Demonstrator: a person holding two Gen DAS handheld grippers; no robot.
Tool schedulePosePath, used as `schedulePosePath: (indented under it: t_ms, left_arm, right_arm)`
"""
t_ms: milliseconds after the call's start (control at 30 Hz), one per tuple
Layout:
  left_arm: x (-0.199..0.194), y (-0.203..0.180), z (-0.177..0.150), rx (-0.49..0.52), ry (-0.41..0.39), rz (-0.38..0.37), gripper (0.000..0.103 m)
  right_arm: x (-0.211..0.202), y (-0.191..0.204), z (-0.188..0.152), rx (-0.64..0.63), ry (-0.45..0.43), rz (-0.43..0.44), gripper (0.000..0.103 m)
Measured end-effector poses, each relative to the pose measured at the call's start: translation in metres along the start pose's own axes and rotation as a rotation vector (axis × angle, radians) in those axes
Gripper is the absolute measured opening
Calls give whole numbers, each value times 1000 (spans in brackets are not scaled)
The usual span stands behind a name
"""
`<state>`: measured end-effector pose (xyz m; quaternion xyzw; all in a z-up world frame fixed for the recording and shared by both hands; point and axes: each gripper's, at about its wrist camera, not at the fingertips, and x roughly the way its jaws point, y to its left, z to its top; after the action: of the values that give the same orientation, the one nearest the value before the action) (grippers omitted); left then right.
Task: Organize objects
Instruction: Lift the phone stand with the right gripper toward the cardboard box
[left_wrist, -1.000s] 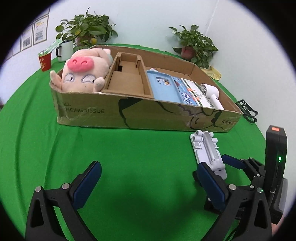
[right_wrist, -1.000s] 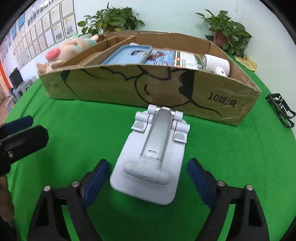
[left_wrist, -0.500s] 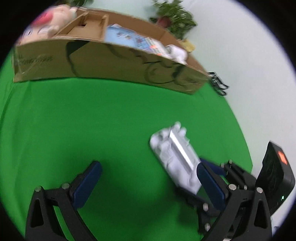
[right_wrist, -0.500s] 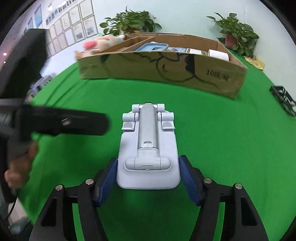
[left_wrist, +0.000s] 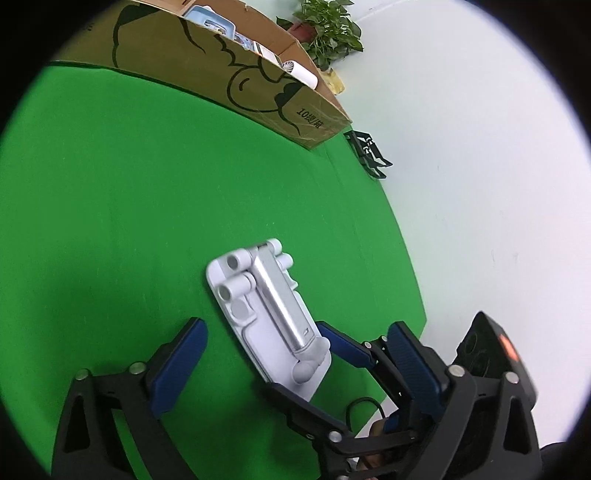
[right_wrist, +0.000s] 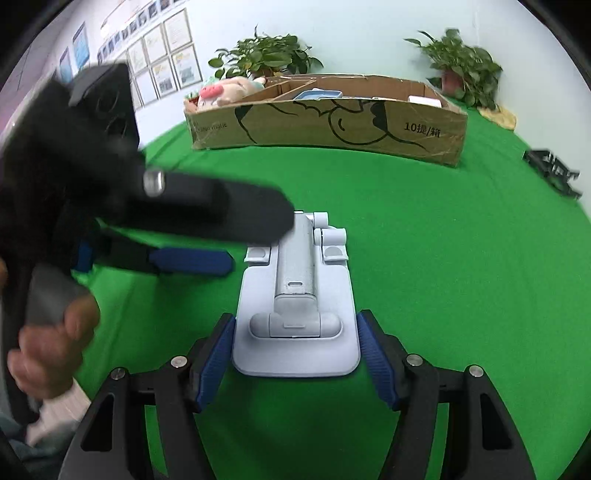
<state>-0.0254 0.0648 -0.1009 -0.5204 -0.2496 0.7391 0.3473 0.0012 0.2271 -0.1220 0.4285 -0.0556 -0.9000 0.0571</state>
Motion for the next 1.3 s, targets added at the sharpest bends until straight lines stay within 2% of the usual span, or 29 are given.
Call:
schedulePosePath:
  t_ms: [67, 133, 167, 233, 267, 533, 667, 867, 1133, 1300]
  left_arm:
    - [-2, 2, -2, -16, 2, -4, 87]
    - [-3, 4, -3, -20, 6, -7, 72]
    - [-3, 4, -3, -20, 10, -5, 69]
    - [-1, 5, -4, -24, 31, 1, 47]
    - [2, 5, -6, -25, 45, 4, 41]
    - [0, 0, -15, -22, 41, -2, 36]
    - [-12, -9, -14, 37, -1, 16, 29]
    - [-31, -38, -7, 136, -80, 10, 25]
    - [-58, -65, 5, 220, -141, -9, 23]
    - [-68, -81, 28, 266, -179, 4, 23]
  right_arm:
    - [-3, -4, -1, 68, -4, 63, 64]
    - [-5, -9, -1, 125, -7, 110, 64]
    - [-5, -11, -2, 147, -9, 127, 64]
    - [-6, -16, -2, 189, -10, 161, 64]
    - [-6, -18, -2, 204, -10, 175, 64]
    - [-7, -18, -2, 211, -19, 178, 64]
    - [-5, -14, -1, 184, -40, 173, 64]
    - [-18, -10, 11, 166, -135, 164, 63]
    - [-41, -9, 41, 128, -229, 147, 63]
    - [-52, -9, 67, 106, -279, 142, 62]
